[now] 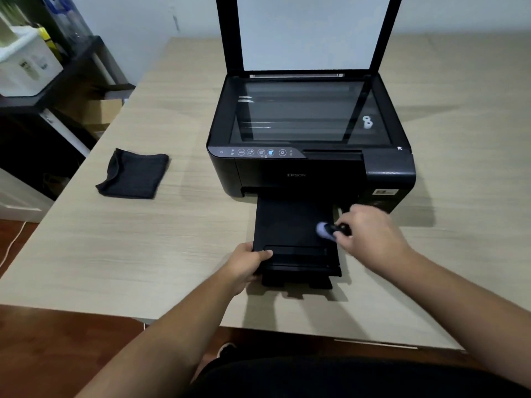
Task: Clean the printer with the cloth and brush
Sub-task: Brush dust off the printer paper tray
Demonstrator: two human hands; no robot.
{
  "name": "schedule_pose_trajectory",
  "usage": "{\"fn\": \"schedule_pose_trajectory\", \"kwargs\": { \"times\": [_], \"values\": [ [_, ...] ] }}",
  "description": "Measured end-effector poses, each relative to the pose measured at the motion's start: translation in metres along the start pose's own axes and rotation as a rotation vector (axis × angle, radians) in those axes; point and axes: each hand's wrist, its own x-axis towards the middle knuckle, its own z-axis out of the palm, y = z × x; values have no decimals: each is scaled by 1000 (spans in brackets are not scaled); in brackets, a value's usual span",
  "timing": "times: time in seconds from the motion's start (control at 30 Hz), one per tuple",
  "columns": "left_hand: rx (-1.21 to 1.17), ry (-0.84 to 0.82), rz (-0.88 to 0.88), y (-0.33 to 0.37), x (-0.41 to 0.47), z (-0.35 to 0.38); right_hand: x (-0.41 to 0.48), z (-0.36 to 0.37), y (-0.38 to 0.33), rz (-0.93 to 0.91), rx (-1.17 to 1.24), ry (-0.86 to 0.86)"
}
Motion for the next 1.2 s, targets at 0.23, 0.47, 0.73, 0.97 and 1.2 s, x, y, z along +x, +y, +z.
{"fn": "schedule_pose_trajectory", "kwargs": {
  "times": [0.23,0.47,0.73,0.97,1.2],
  "values": [
    [22,13,-4,1,-4,2,4,-4,11,114,-155,-178],
    [15,12,-3,1,-1,1,-12,0,-4,-38,41,-495],
    [-20,-8,-10,-4,0,-2,12,3,-2,-24,139,-195],
    [-139,-24,-55,-5,-2,-9,31,-6,-3,-99,168,-484],
    [-215,-10,-58,-6,-5,-7,35,21,-57,-299,334,-616]
  ]
}}
